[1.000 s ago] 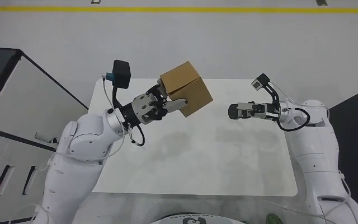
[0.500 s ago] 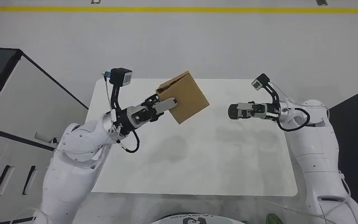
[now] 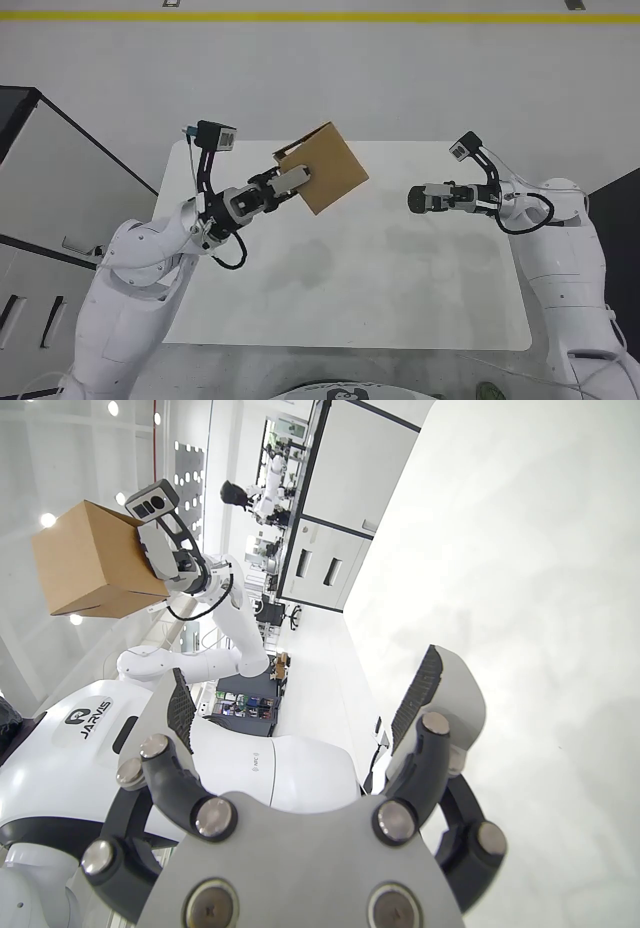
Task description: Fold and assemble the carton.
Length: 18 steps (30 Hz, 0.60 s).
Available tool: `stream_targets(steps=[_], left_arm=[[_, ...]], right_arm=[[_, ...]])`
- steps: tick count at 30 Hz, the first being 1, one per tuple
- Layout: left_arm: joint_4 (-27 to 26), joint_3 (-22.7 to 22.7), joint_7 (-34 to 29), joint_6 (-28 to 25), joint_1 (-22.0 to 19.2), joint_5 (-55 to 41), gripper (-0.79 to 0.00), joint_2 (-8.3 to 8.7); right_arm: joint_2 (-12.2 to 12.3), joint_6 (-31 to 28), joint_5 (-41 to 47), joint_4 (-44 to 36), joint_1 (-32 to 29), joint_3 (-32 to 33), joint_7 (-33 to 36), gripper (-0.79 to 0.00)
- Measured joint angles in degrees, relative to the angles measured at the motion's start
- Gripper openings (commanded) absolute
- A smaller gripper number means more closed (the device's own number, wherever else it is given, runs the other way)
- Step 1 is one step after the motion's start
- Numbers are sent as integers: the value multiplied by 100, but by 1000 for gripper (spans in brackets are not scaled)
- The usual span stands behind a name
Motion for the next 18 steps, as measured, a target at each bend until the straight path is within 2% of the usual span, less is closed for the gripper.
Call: stream_targets(steps=[11, 18], left_arm=[[133, 16, -64, 1229, -228, -1588, -785, -30], [126, 12, -37, 1266, -236, -1582, -785, -32]], right_arm=[[0, 0, 0, 0, 0, 0, 0, 0], [0, 0, 0, 0, 0, 0, 0, 0]])
